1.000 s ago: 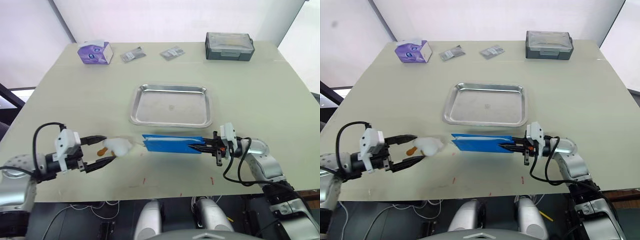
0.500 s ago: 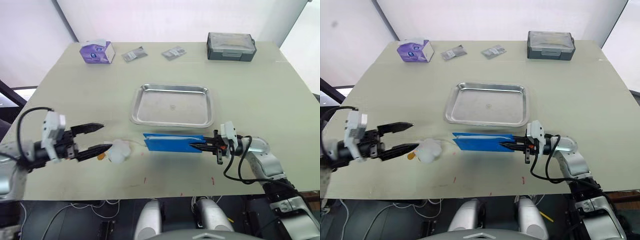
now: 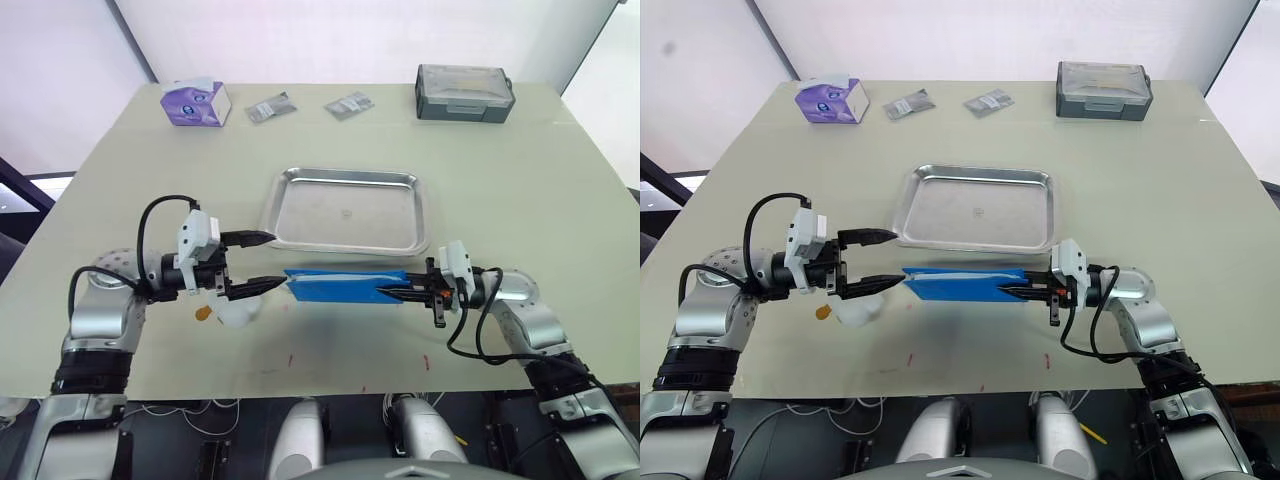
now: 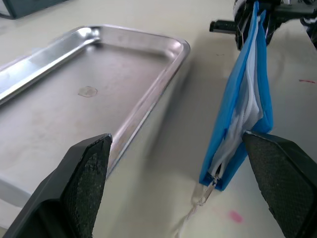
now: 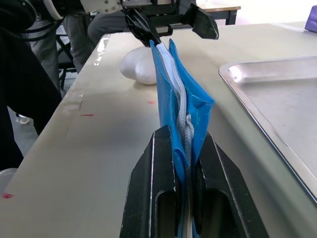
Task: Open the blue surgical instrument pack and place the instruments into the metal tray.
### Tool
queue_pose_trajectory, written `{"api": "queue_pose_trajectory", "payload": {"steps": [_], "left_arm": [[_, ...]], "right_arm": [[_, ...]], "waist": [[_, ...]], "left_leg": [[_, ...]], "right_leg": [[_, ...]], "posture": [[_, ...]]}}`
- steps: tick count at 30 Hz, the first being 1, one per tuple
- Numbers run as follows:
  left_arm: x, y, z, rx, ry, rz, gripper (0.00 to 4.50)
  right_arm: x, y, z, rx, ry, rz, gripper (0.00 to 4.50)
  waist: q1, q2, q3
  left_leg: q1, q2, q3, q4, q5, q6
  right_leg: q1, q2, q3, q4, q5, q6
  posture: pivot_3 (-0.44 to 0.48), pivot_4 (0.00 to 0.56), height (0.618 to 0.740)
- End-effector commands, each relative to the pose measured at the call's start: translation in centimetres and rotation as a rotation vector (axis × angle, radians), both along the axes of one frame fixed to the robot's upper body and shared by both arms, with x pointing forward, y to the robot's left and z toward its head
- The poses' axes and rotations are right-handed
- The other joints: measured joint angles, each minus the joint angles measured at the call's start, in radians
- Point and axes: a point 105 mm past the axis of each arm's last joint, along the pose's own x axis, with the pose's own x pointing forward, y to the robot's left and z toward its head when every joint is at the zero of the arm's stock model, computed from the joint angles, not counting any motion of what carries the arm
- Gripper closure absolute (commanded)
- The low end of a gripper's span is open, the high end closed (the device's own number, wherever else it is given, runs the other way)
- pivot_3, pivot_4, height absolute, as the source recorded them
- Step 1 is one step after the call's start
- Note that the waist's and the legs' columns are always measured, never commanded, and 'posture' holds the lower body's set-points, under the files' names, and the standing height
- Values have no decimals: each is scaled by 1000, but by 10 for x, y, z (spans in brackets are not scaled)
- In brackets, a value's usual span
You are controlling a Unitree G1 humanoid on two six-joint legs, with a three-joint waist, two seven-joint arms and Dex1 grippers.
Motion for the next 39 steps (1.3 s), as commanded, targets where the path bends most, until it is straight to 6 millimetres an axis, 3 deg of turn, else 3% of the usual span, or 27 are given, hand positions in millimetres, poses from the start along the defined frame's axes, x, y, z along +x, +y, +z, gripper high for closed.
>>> {"api": "queue_pose_trajectory", "payload": {"steps": [1,6,7,9,10,13,14,17,26,27,29,30,31,36,39], "left_arm": [[2,-4,4,0,-30,-37,64],[1,-10,-1,-4,-21,-71,64],[1,-12,-2,-9,-18,-80,281],[-1,-16,-3,-25,-13,-97,890],[-1,-17,-3,-31,-11,-104,1541],[-5,-23,-4,-50,0,-133,2538],[-7,-26,-5,-56,7,-146,3179],[-11,-30,-6,-68,23,-172,4353],[-15,-33,-9,-83,55,-187,4486],[-15,-33,-9,-84,56,-186,4500],[-15,-34,-10,-87,57,-185,4500],[-15,-34,-10,-88,58,-185,4500],[-15,-34,-10,-89,58,-184,4500],[-14,-35,-12,-89,61,-184,4500],[-13,-36,-12,-87,64,-187,4500]], "right_arm": [[0,2,3,-16,-16,20,4500],[0,3,3,-19,-17,25,4500],[0,4,3,-20,-17,27,4500],[0,4,3,-20,-17,31,4500],[0,4,3,-21,-16,32,4500],[0,4,3,-24,-16,35,4500],[0,4,3,-25,-15,36,4500],[0,4,3,-28,-15,38,4500],[2,0,3,-49,6,16,4500],[1,-2,3,-51,15,17,3858],[-2,-6,5,-56,26,19,3392],[-2,-7,6,-58,28,19,2809],[-3,-9,7,-60,31,17,2503],[-10,-24,16,-75,49,9,33],[-16,-38,23,-90,65,-2,33]], "waist": [[1,0,0],[0,0,0],[1,0,0],[0,0,0],[0,0,0],[0,0,0],[0,0,0],[0,0,0],[2,0,0],[2,0,0],[4,0,0],[4,0,0],[5,0,0],[6,0,0],[6,0,0]], "left_leg": [[0,0,0,0,0,0],[0,0,0,0,0,0],[0,0,0,0,0,0],[0,0,0,0,0,0],[0,0,0,0,0,0],[0,0,0,0,0,0],[0,0,0,0,0,0],[0,0,0,0,0,0],[0,0,0,0,0,0],[0,0,0,0,0,0],[0,0,0,0,0,0],[0,0,0,0,0,0],[0,0,0,0,0,0],[-1,0,0,0,0,0],[-1,0,0,0,0,0]], "right_leg": [[0,0,0,0,0,0],[0,0,0,0,0,0],[0,0,0,0,0,0],[0,0,0,0,0,0],[0,0,0,0,0,0],[0,0,0,0,0,0],[0,0,0,0,0,0],[0,0,0,1,0,0],[0,0,0,1,0,0],[0,0,0,1,0,0],[0,0,0,0,0,0],[0,0,0,0,0,0],[0,0,0,0,0,0],[0,0,0,0,0,0],[0,0,0,0,0,0]], "posture": [[0,150,731],[0,150,731],[0,150,731],[0,150,731],[0,150,731],[0,150,731],[0,150,731],[0,150,731],[0,150,731],[0,150,731],[0,150,731],[0,150,731],[0,150,731],[0,150,731],[0,150,731]]}}
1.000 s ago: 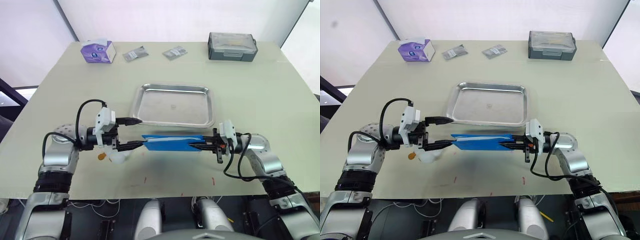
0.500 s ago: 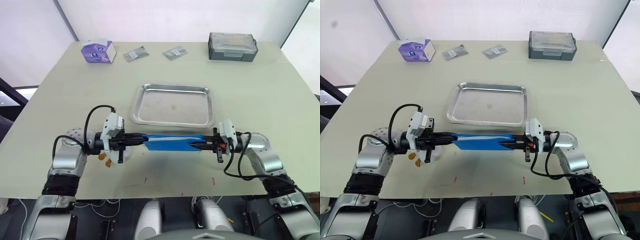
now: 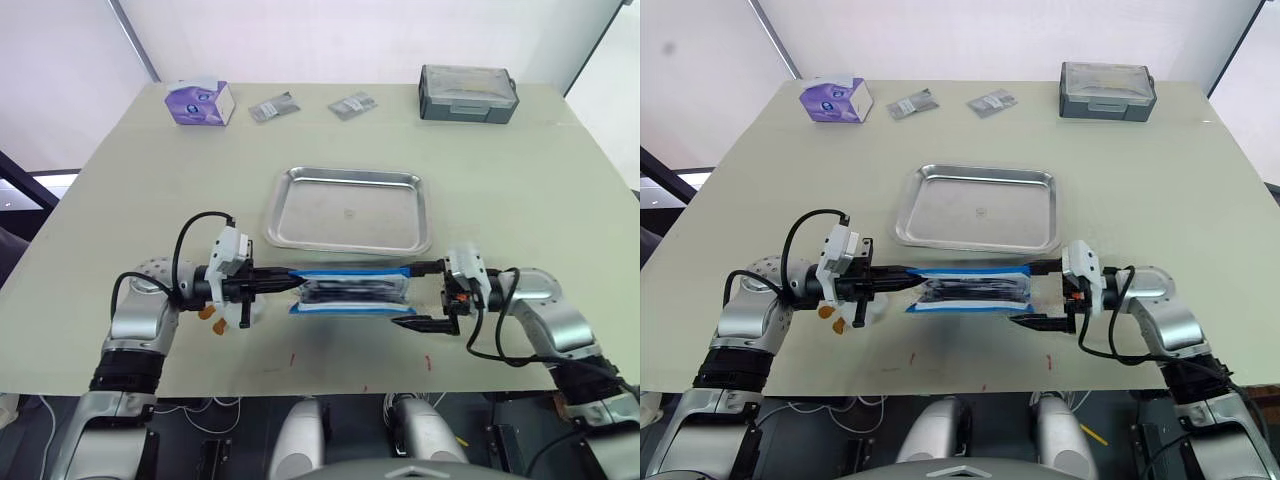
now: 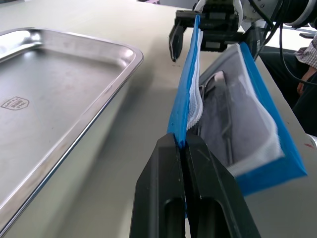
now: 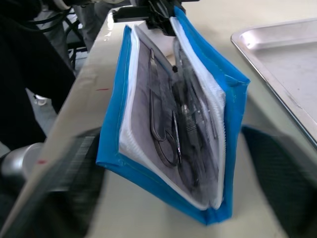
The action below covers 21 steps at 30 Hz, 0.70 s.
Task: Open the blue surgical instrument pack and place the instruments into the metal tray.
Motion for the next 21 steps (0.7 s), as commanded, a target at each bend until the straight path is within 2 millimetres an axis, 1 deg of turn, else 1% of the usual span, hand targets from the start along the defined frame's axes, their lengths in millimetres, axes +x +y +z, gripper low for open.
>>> {"api": "queue_pose_trajectory", "payload": {"steps": [1,4,6,8,9,10,11,12,14,15,16,17,18,19,21], "left_arm": [[-1,-6,4,-7,-12,-37,4500],[0,-8,5,-7,-12,-40,4500],[1,-9,5,-5,-13,-42,4500],[2,-10,5,-4,-13,-45,4500],[3,-10,5,-3,-13,-47,4500],[3,-10,5,-3,-13,-48,4500],[3,-11,5,-2,-12,-50,4500],[3,-12,5,-3,-11,-53,4500],[4,-14,5,-2,-10,-58,4500],[4,-15,6,-2,-10,-60,4500],[4,-16,6,-1,-9,-61,4500],[5,-16,7,-2,-9,-62,4500],[5,-17,7,-3,-8,-63,4500],[5,-17,8,-3,-8,-64,4500],[5,-17,7,-2,-5,-65,4500]], "right_arm": [[-9,-18,23,14,-13,2,33],[-17,-27,36,41,16,16,33],[-20,-29,43,65,32,20,33],[-17,-27,51,112,37,-6,558],[-17,-24,55,140,44,-12,722],[-17,-22,58,158,49,-13,1101],[-18,-18,55,159,53,-10,1299],[-19,-15,51,156,62,-12,1911],[-18,-9,43,145,72,-23,2314],[-19,-7,39,134,78,-20,3002],[-22,-5,33,120,89,-12,3068],[-25,-3,28,109,100,-3,3651],[-27,-2,25,102,107,2,4143],[-29,-1,22,94,112,9,4416],[-33,-1,14,58,121,24,4416]], "waist": [[3,0,0],[5,0,0],[3,0,0],[1,0,0],[1,0,0],[1,0,0],[1,0,0],[1,0,1],[2,0,1],[3,0,1],[3,0,1],[3,0,1],[3,0,1],[3,0,1],[2,0,1]], "left_leg": [[0,0,0,0,0,0],[-1,0,-1,0,0,0],[-1,0,0,0,0,0],[-1,0,-1,0,0,0],[-1,0,-2,0,0,0],[-1,0,-2,0,0,0],[-1,0,-2,0,0,0],[-1,-1,-2,0,0,0],[-1,-1,-2,0,0,0],[-1,-1,-2,0,0,0],[-2,-1,-2,0,0,0],[-2,-1,-2,0,0,0],[-2,-1,-2,0,0,0],[-2,-1,-2,0,0,0],[-2,-1,-2,0,0,0]], "right_leg": [[0,0,0,0,0,0],[0,-1,-1,-2,0,0],[0,-1,-1,-2,0,0],[0,0,-1,-1,0,0],[0,0,-1,-1,0,0],[0,0,-1,-1,0,0],[0,0,-1,-1,0,0],[0,0,-1,-2,0,0],[0,0,-1,-2,0,0],[0,0,-1,-2,0,0],[0,0,-1,-2,0,0],[0,0,-1,-2,0,0],[0,0,-1,-2,0,0],[0,0,-1,-2,0,0],[0,0,-1,-2,0,0]], "posture": [[0,150,731],[0,150,731],[0,150,731],[0,150,731],[0,150,731],[0,150,731],[0,150,731],[0,150,731],[0,150,731],[0,150,731],[0,150,731],[0,150,731],[0,150,731],[0,150,731],[0,150,731]]}}
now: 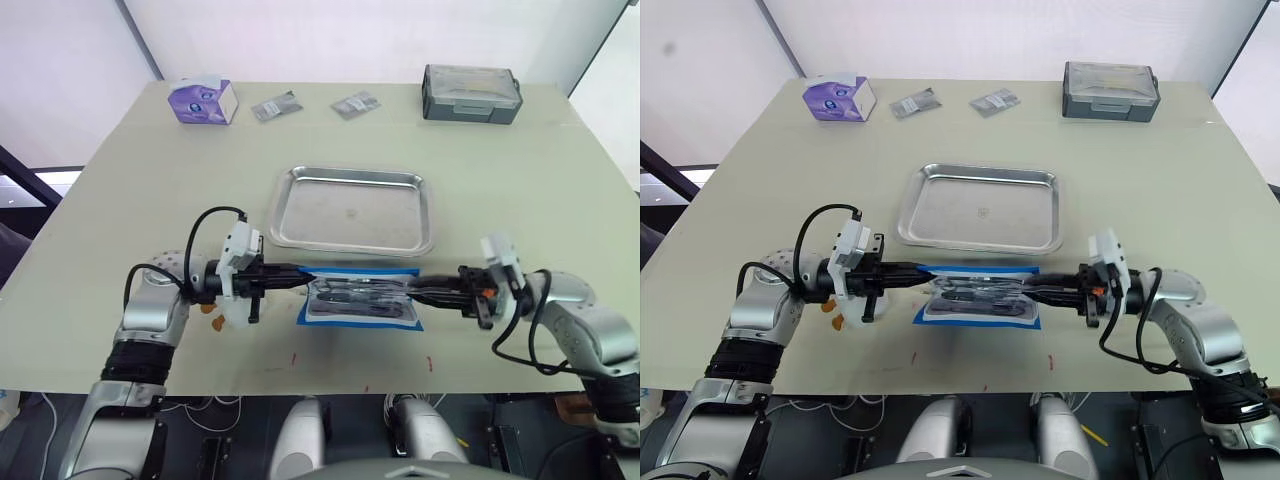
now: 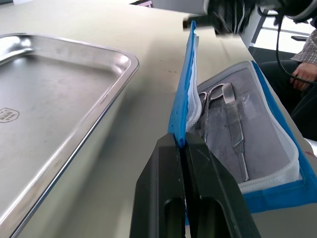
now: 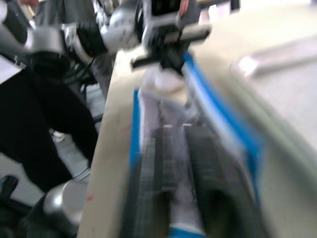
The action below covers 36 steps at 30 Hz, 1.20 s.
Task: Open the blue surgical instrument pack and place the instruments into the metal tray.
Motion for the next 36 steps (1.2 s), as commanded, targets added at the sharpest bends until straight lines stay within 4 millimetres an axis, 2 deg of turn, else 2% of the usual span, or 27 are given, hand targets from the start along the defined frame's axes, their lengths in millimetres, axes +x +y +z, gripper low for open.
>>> {"api": "queue_pose_trajectory", "payload": {"steps": [1,7,10,16,27,36], "left_arm": [[0,-5,5,1,-12,-25,4500],[0,-10,9,-21,7,-31,4500],[0,-11,9,-20,17,-34,4500],[0,-9,1,24,52,-25,4500],[35,-15,-15,132,-31,89,4500],[50,-20,-30,205,-27,118,4500]], "right_arm": [[-10,3,-4,-51,-44,57,4416],[-19,1,-27,-130,-16,84,4416],[-21,1,-31,-142,-11,87,4416],[-20,0,-46,-194,-3,81,4416],[-21,3,-57,-221,3,86,4416],[-20,3,-59,-226,2,77,4416]], "waist": [[0,0,0],[0,0,0],[0,0,0],[0,0,0],[6,0,0],[4,0,0]], "left_leg": [[0,0,0,0,0,0],[0,0,0,0,0,0],[0,0,0,0,0,0],[0,0,0,0,0,0],[0,-1,-1,0,0,0],[0,-1,-1,1,0,0]], "right_leg": [[0,0,0,0,0,0],[0,0,0,0,0,0],[0,0,0,0,0,0],[0,0,0,0,0,0],[1,0,-1,-1,0,0],[1,0,-1,-1,0,0]], "posture": [[0,150,731],[0,150,731],[0,150,731],[0,150,731],[0,150,731],[0,150,731]]}}
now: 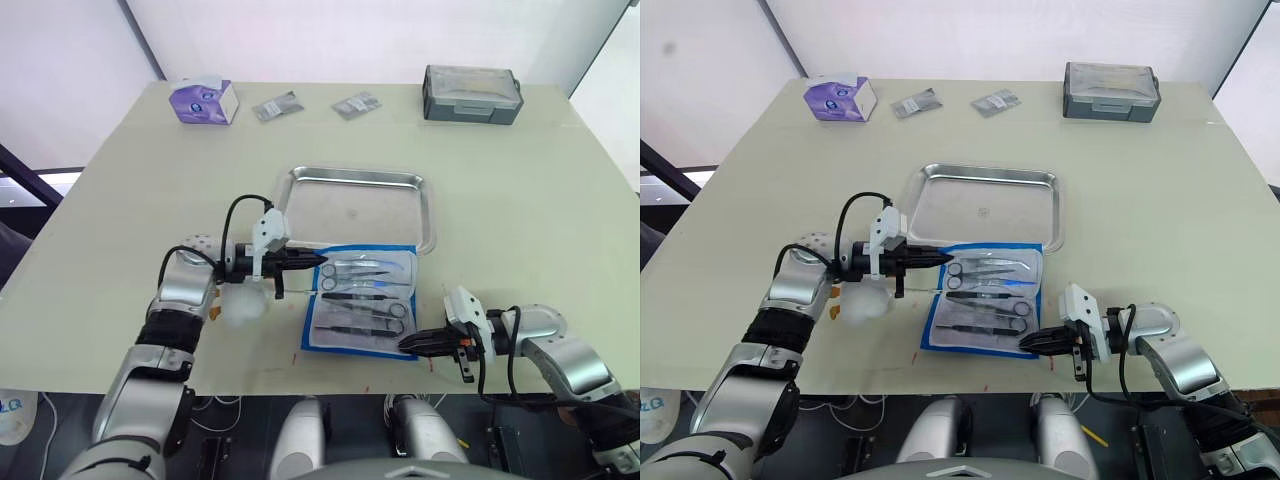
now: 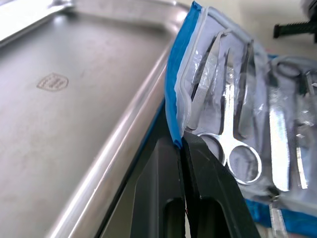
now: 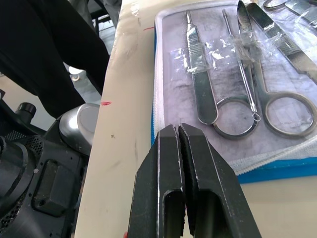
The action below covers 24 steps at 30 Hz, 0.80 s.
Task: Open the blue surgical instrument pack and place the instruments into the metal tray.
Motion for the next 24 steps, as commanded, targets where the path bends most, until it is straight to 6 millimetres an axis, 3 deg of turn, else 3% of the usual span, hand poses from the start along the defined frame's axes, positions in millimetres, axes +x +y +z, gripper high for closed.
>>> {"api": "queue_pose_trajectory", "payload": {"steps": [1,11,24], "left_arm": [[0,-5,-9,35,16,-23,4500],[8,-3,-19,76,50,33,4500],[-17,-9,-19,44,172,-93,4500]], "right_arm": [[0,0,1,6,-8,-2,4416],[-1,1,0,10,-8,-6,4416],[-2,-1,9,25,-12,15,4416]], "waist": [[1,0,0],[4,0,0],[2,0,0]], "left_leg": [[0,0,0,0,0,0],[0,-1,-1,0,0,0],[0,-1,-2,1,0,0]], "right_leg": [[0,0,0,0,0,0],[1,0,0,0,0,0],[1,0,-1,0,0,0]], "posture": [[0,150,731],[0,150,731],[0,150,731]]}}
